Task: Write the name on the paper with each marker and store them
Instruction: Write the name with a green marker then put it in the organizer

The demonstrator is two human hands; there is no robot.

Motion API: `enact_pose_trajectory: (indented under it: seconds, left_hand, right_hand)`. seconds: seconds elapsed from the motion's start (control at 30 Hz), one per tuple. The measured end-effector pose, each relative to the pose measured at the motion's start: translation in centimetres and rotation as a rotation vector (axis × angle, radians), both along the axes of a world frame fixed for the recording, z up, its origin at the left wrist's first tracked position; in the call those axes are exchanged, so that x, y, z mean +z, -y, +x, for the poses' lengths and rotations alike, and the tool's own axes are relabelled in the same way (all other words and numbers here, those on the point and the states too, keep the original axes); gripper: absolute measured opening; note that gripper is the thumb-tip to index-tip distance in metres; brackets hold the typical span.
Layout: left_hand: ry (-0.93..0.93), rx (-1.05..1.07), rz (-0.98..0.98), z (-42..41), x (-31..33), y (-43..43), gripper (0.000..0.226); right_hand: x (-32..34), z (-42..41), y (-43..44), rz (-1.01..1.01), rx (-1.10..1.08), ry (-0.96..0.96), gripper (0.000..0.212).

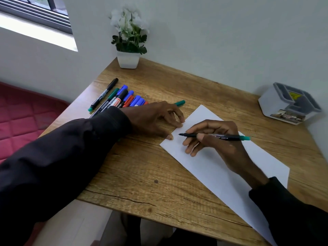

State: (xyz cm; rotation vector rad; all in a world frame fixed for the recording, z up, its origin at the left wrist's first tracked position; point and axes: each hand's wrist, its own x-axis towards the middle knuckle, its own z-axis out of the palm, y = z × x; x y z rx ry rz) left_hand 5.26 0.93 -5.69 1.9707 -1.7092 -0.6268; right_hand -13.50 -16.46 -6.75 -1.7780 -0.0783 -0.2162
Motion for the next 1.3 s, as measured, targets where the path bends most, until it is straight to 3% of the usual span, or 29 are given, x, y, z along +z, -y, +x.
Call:
enact_pose_trajectory:
  seconds: [0.17,0.4,0.73,1.03,1.23,1.3]
  left_hand:
    - [0.009,-0.013,-0.036,0.3,-0.4,0.0,0.042]
    - [0.029,-0.016,-0.072,0.3,-0.5,-0.1,0.041]
    - [0.011,-0.004,-0.027,0.4,-0.4,0.1,0.040]
    - [-0.015,0.006,-0.004,0.4,-0.3,-0.1,0.038]
    - [-0.010,0.001,-0.008,0.5,-0.3,0.0,0.039]
    - [-0.014,-0.008,-0.010,0.4,-0.2,0.0,0.036]
  right_hand:
    - [-1.0,0.3,-2.8,-0.055,-0.034,-0.040,0.008]
    - [-1.5,0.5,-3.6,-0.097,-0.108,-0.029,0.010]
    - [-2.5,1.2,-3.6,-0.311,-0.143,0.092,0.004]
    - [-3.5,1.2,-3.7,-0.313,-0.222,0.066,0.013]
    - [-3.6,0.9,-3.6,-0.309,-0.194,0.057,0.007]
    - [-4.4,0.7,-3.4,-0.310,-0.256,-0.022,0.022]
